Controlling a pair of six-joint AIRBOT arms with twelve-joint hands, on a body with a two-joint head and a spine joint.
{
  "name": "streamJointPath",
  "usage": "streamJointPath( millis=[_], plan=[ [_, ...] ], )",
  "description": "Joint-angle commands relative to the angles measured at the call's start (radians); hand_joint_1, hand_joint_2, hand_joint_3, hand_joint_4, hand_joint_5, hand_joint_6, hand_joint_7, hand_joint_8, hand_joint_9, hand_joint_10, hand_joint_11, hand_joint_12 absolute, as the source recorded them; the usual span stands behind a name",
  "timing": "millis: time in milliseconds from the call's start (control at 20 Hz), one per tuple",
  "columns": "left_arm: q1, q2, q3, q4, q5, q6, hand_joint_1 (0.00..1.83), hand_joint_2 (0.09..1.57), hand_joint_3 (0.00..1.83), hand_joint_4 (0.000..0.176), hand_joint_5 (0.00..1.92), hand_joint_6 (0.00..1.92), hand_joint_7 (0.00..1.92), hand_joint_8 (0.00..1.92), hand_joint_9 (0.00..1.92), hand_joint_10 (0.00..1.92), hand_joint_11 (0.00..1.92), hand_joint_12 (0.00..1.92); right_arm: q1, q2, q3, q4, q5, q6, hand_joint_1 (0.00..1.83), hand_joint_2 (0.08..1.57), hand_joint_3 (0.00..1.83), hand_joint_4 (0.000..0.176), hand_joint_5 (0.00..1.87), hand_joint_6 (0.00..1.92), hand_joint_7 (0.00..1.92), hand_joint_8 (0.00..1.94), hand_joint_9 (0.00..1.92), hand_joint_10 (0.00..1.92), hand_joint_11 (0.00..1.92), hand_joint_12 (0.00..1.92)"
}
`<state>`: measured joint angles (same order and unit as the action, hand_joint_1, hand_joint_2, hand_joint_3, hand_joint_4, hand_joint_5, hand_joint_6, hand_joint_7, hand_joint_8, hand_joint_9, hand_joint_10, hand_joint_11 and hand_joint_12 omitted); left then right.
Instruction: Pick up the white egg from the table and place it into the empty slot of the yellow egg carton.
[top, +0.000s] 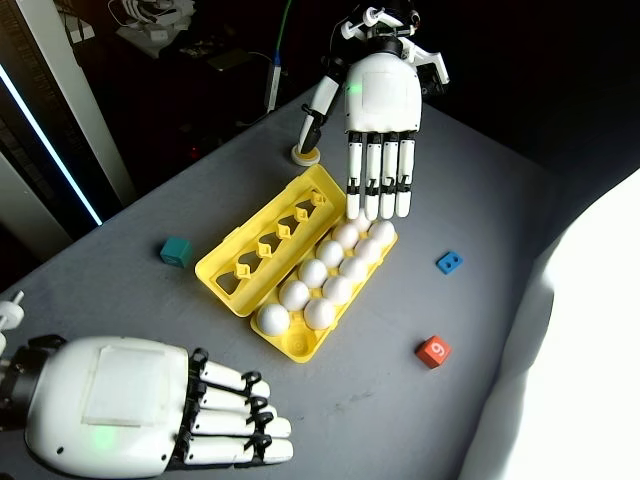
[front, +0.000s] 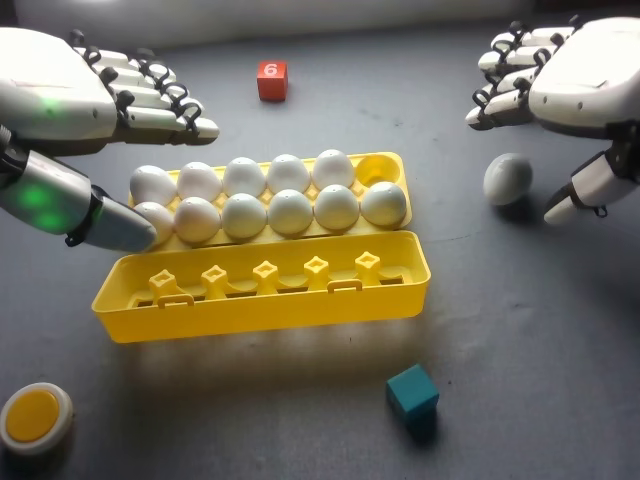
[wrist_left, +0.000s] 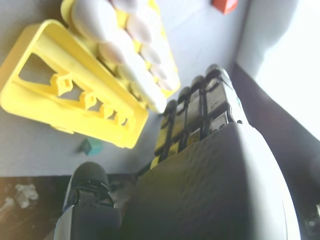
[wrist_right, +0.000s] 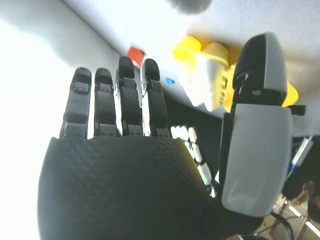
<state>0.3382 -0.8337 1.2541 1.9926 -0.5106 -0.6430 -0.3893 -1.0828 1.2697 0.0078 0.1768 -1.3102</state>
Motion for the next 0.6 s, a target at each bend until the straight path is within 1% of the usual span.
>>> streamJointPath(
  millis=[0, 50, 200, 250, 350, 450, 550],
  plan=[
    [-0.017, -0.003, 0.007, -0.040, 0.031, 0.004, 0.00, 1.16, 0.02, 0.000, 0.02, 0.01, 0.02, 0.01, 0.00, 0.00, 0.00, 0.00, -0.001, -0.004, 0.009, 0.003, 0.110, -0.015, 0.86, 0.85, 0.00, 0.000, 0.36, 0.01, 0.32, 0.01, 0.03, 0.00, 0.00, 0.00],
    [-0.018, -0.004, 0.008, -0.040, 0.031, 0.004, 0.00, 1.16, 0.02, 0.000, 0.00, 0.00, 0.00, 0.00, 0.00, 0.00, 0.00, 0.00, -0.010, -0.010, 0.017, 0.003, 0.113, -0.019, 0.87, 0.84, 0.00, 0.000, 0.37, 0.01, 0.32, 0.01, 0.04, 0.01, 0.00, 0.00],
    [-0.018, -0.005, 0.012, -0.040, 0.031, 0.004, 0.00, 1.16, 0.01, 0.000, 0.00, 0.00, 0.00, 0.00, 0.00, 0.00, 0.00, 0.00, -0.031, -0.037, 0.045, 0.002, 0.139, -0.024, 0.77, 0.87, 0.01, 0.000, 0.39, 0.01, 0.31, 0.00, 0.04, 0.00, 0.00, 0.00],
    [-0.018, -0.006, 0.013, -0.040, 0.032, 0.004, 0.00, 1.16, 0.01, 0.000, 0.00, 0.00, 0.00, 0.00, 0.00, 0.00, 0.00, 0.00, -0.032, -0.047, 0.054, 0.002, 0.148, -0.025, 0.77, 0.87, 0.01, 0.000, 0.39, 0.01, 0.31, 0.00, 0.04, 0.00, 0.00, 0.00],
    [-0.018, -0.006, 0.016, -0.040, 0.032, 0.004, 0.00, 1.16, 0.01, 0.000, 0.01, 0.00, 0.00, 0.00, 0.00, 0.00, 0.00, 0.00, -0.032, -0.066, 0.072, 0.002, 0.163, -0.025, 0.80, 0.88, 0.00, 0.000, 0.44, 0.01, 0.40, 0.02, 0.08, 0.01, 0.00, 0.00],
    [-0.018, -0.007, 0.017, -0.040, 0.032, 0.004, 0.00, 1.16, 0.01, 0.000, 0.01, 0.00, 0.00, 0.00, 0.00, 0.00, 0.00, 0.00, -0.034, -0.080, 0.087, 0.002, 0.167, -0.025, 0.80, 0.89, 0.01, 0.000, 0.43, 0.00, 0.40, 0.01, 0.10, 0.01, 0.00, 0.00],
    [-0.018, -0.008, 0.017, -0.040, 0.032, 0.004, 0.00, 1.16, 0.01, 0.000, 0.01, 0.00, 0.00, 0.00, 0.00, 0.00, 0.00, 0.00, -0.037, -0.090, 0.099, 0.002, 0.170, -0.026, 0.86, 0.88, 0.00, 0.000, 0.45, 0.01, 0.43, 0.02, 0.12, 0.02, 0.00, 0.00]
  ],
)
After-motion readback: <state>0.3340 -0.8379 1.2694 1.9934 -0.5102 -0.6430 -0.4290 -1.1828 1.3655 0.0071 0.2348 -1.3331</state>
